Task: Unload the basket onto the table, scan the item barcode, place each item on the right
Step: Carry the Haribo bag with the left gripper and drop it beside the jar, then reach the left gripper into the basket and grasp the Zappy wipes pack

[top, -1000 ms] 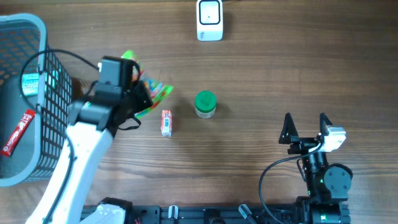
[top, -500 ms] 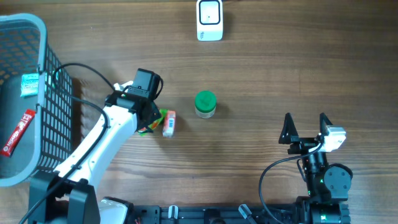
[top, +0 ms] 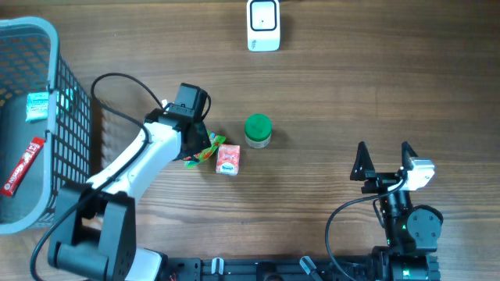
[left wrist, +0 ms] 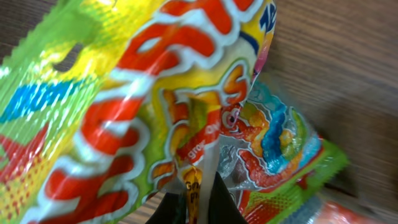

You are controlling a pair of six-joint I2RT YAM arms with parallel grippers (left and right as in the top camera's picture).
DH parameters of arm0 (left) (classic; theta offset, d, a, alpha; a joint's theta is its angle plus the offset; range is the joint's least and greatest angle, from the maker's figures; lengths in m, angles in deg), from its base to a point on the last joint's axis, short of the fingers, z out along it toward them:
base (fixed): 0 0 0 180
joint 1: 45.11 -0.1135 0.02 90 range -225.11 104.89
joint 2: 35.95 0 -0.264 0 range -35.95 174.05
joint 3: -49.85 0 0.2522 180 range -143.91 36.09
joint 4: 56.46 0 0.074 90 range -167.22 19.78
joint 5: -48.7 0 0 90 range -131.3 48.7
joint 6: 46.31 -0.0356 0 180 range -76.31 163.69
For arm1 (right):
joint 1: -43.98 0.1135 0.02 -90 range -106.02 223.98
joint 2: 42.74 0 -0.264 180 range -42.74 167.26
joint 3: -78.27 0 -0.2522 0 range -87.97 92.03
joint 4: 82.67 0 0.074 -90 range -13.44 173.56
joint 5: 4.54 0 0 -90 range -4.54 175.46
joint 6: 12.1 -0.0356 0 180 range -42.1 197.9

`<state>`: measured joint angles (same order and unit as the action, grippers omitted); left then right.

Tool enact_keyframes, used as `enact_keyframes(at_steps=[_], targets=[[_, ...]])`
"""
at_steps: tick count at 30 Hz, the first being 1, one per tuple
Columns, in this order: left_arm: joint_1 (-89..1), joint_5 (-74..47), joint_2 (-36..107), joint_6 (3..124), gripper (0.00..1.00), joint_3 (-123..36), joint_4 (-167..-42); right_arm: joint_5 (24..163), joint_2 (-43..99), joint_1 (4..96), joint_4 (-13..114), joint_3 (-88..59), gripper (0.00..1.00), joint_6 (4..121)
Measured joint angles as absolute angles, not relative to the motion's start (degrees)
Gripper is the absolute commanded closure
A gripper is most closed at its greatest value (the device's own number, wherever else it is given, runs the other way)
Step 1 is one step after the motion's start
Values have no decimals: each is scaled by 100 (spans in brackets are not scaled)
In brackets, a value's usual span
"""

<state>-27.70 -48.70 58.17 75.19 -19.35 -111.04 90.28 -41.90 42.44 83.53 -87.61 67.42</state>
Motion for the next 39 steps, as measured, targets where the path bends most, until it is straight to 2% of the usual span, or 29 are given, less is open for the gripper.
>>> enact_keyframes(at_steps=[7,12,13,16,18,21,25,28,31,34,39], targets=[[-1656,-4551,6126,7519,96,-1935,-10098,9028,-4190,4244,8353,-8761,0,6742],[-1361,-4129,6165,7532,96,-1935,-9580,9028,-4190,4244,8353,-8761,0,6742],[-1361,-4070,6165,7546,89,-1935,-9497,9028,-4190,4244,8353,-8761,0,6742],[-1361,-3967,6165,7565,2,-1935,-9338,9028,-4190,4244,8353,-8761,0,6742],[-1367,-4000,6165,7567,0,-1968,-9467,9028,-4190,4244,8353,-8761,0,6742],[-1503,-4208,6056,7583,0,-2359,-10295,9028,-4190,4244,8353,-8761,0,6742],[-1876,-4848,5240,7454,0,-3865,-11521,9028,-4188,4244,8353,-8761,0,6742],[-2561,-5486,4362,7436,0,-4967,-11714,9028,-4188,4244,8353,-8761,0,6742],[-3839,-5952,3588,7880,0,-5255,-11814,9028,-4188,4244,8353,-8761,0,6742],[-5647,-6057,3433,8940,0,-5260,-12465,9030,-4188,4244,8353,-8761,0,6742],[-7848,-5128,3995,9639,0,-5258,-12341,9028,-4184,4244,8351,-8761,0,6742]])
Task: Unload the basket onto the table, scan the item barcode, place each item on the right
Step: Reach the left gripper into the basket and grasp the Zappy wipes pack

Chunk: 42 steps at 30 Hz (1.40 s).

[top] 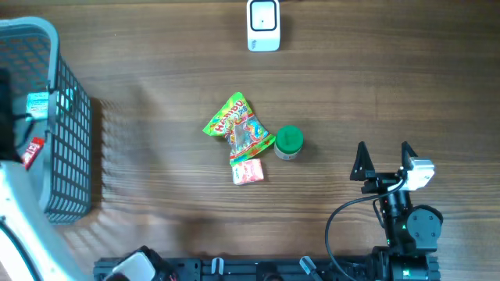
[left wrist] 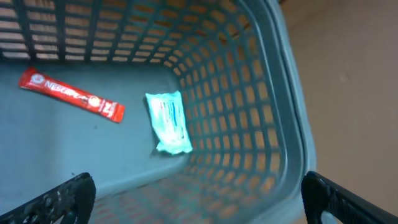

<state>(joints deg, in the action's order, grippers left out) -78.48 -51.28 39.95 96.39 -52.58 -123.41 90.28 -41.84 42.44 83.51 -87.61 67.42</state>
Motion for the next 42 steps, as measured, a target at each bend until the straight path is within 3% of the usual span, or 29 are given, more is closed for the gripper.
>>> enact_keyframes(at_steps=[6,18,27,37,39,42], targets=[[-8680,-3893,5636,9725,0,-5258,-11912,9028,-4184,4244,8353,-8761,0,6742],[-8600,-3451,7837,9744,0,-5258,-10951,9028,-4184,4244,8353,-8761,0,6742],[-8200,-3454,8180,9736,0,-5251,-10052,9028,-4184,4244,8353,-8761,0,6742],[-7891,-4206,8292,9716,0,-5247,-10028,9028,-4184,4244,8353,-8761,0,6742],[-7885,-4232,8447,9696,20,-5284,-10070,9028,-4184,4244,8353,-8761,0,6742],[-7891,-4201,8515,9674,83,-5319,-10162,9028,-4184,4244,8353,-8761,0,6742]])
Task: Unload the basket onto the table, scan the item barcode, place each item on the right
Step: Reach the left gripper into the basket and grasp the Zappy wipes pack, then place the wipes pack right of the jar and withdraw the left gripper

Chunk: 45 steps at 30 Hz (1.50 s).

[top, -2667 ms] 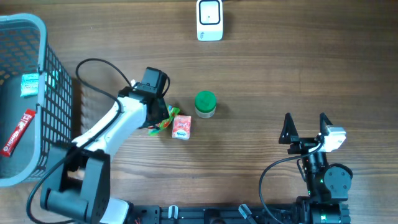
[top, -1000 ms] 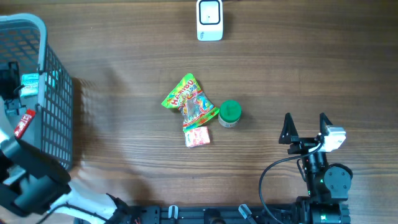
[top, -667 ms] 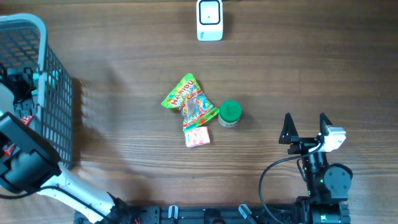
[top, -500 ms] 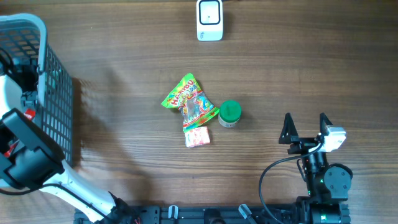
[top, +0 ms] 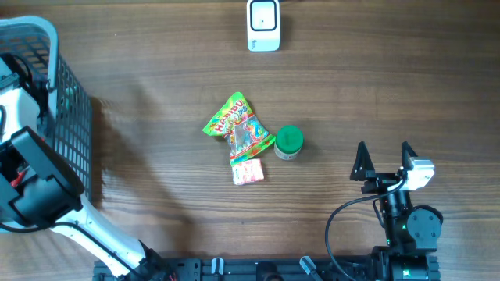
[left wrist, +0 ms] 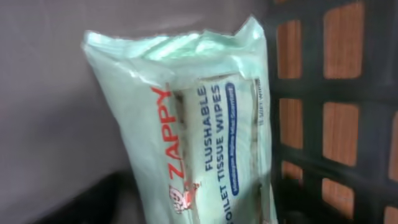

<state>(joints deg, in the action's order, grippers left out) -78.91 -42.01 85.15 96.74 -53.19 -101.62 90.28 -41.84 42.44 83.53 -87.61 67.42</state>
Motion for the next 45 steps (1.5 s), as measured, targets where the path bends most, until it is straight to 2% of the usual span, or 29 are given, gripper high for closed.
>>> enact_keyframes(at_steps=[1,9,12,14,18,21,25,29,34,39,45], targets=[[-7891,-4094,8554,9653,95,-5317,-10203,9028,-4184,4244,8353,-8761,0,6742],[-8066,-3688,8029,9255,96,-5192,-10647,9028,-4184,4244,8353,-8761,0,6742],[-8350,-3672,6934,9194,96,-5148,-10820,9028,-4184,4244,8353,-8761,0,6742],[-8602,-3698,5555,9174,96,-5159,-11036,9028,-4184,4244,8353,-8761,0,6742],[-8379,-3351,3584,9294,96,-5196,-11810,9028,-4184,4244,8353,-8761,0,6742],[-7229,-2999,2768,9338,96,-5196,-11893,9028,-4184,4244,8355,-8761,0,6742],[-5107,-2918,2886,9360,96,-5192,-11904,9028,-4184,4244,8351,-8761,0,6742],[-2943,-3047,4266,9377,96,-5148,-11137,9028,-4184,4244,8351,-8761,0,6742],[-1081,-3032,6460,9373,96,-5102,-9795,9028,-4179,4244,8353,-8761,0,6742],[-49,-3032,7736,9375,96,-5085,-9019,9028,-4179,4244,8355,-8761,0,6742],[414,-3086,8643,9375,96,-5096,-8936,9028,-4179,4244,8355,-8761,0,6742]])
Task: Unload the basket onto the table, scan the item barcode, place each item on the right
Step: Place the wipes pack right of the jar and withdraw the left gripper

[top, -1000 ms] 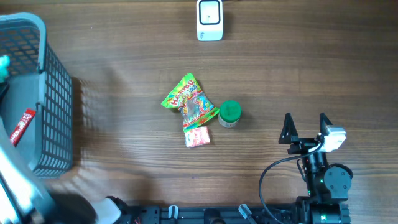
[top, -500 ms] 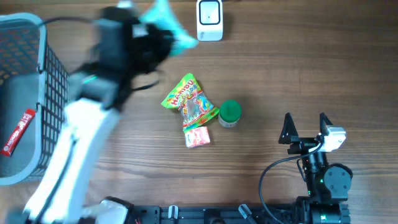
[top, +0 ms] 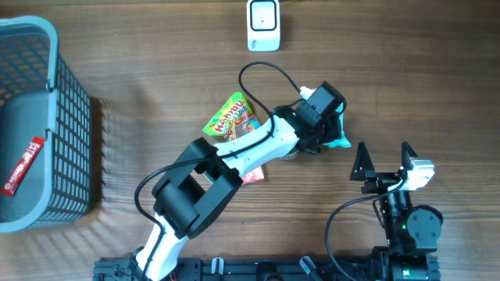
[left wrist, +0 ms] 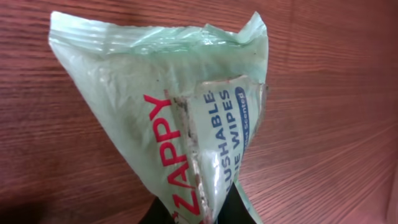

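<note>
A pale green pack of flushable wipes [left wrist: 180, 118] hangs pinched between the two dark fingers of my left gripper [left wrist: 194, 214], over the wooden table. In the overhead view my left gripper [top: 334, 131] is right of centre, and only a teal corner of the pack [top: 342, 143] shows under it. The white barcode scanner [top: 263, 25] stands at the far edge. No barcode shows on the pack's visible face. My right gripper [top: 383, 160] rests open at the near right, holding nothing.
A candy bag [top: 228, 117] and a small pink carton [top: 255, 173] lie at the table's centre, partly under my left arm. The grey basket [top: 74, 117] at the left holds a red stick pack [top: 22, 165].
My left gripper was down in the basket right at the wipes pack. Now it is shut on that pack over the table right of centre, and the pack is gone from the basket.
First my left gripper had the candy bag between its fingers beside the carton and the green-lidded jar. Then the bag lay on the table and the gripper was open over the basket. Then it was close to the wipes pack, which it now holds over the table.
</note>
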You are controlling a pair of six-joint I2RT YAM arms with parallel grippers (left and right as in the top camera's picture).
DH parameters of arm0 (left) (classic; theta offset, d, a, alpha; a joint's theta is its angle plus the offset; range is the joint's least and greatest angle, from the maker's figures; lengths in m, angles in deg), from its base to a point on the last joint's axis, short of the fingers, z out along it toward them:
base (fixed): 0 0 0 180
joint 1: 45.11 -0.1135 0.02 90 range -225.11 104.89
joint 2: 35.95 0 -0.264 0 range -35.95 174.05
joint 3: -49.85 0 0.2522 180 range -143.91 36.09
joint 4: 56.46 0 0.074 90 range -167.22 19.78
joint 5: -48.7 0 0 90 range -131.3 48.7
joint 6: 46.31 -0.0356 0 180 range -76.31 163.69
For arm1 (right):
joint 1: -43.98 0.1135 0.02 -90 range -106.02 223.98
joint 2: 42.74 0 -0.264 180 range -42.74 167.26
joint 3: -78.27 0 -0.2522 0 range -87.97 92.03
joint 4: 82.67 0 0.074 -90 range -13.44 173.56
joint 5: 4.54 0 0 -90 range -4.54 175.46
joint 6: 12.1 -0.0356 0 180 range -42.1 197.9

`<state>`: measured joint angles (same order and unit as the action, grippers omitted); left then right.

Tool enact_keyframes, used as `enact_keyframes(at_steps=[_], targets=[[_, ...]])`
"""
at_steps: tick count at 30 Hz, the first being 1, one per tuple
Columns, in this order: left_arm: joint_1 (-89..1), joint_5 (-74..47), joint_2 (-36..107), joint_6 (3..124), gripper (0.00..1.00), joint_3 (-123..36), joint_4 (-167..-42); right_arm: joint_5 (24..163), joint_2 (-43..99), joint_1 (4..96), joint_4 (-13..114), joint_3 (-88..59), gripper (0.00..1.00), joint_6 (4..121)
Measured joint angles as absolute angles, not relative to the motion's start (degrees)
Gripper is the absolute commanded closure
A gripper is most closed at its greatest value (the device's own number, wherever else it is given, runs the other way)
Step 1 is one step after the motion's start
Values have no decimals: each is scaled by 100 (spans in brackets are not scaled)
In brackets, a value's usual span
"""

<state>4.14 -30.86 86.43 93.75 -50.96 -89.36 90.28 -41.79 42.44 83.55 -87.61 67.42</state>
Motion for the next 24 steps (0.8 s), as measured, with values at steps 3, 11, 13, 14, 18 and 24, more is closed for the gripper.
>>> enact_keyframes(at_steps=[3,11,13,14,18,24], targets=[[447,-3100,8641,9377,78,-5102,-8999,9028,-4179,4244,8353,-8761,0,6742],[456,-3248,8237,9371,29,-5096,-9036,9028,-4179,4244,8353,-8761,0,6742],[456,-3517,7789,9246,22,-5098,-9032,9028,-4179,4244,8353,-8761,0,6742],[456,-3742,7544,9065,21,-5133,-9032,9028,-4179,4244,8353,-8761,0,6742],[281,-4872,6812,8547,20,-5472,-9292,9028,-4179,4244,8353,-8761,0,6742],[-945,-6866,4847,8339,7,-5515,-10446,9028,-4179,4244,8353,-8761,0,6742]])
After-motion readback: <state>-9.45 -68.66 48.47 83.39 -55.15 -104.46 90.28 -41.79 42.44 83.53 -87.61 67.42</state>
